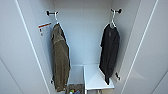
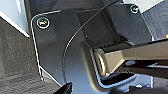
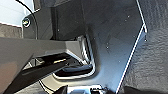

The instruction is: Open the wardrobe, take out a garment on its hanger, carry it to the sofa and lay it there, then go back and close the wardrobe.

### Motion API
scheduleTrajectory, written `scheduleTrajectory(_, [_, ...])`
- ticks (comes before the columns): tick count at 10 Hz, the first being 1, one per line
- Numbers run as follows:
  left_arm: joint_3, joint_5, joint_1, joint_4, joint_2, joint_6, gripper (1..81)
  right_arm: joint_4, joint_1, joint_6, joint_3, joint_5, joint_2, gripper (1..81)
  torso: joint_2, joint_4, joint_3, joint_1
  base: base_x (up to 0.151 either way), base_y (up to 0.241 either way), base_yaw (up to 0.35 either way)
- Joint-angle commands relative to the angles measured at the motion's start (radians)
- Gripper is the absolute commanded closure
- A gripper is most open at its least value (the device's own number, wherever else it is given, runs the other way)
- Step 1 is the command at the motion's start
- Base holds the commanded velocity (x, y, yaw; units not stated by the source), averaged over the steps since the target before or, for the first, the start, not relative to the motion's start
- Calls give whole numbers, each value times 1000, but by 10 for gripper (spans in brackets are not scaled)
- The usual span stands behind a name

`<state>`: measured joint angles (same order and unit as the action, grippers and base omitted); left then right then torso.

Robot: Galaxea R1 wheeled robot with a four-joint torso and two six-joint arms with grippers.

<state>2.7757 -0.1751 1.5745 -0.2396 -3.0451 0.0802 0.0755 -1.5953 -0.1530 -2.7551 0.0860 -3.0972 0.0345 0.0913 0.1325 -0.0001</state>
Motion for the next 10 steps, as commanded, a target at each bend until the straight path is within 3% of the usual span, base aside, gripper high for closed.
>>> scheduleTrajectory(1, [1,51,-23,-4,0,-5,10,3,28,1,5,-57,-4,10,0,0,0,0,99,0,0])
scheduleTrajectory(10, [-2,51,-18,-4,-2,-8,10,1,31,1,0,-58,-2,10,0,0,0,0,99,0,0])
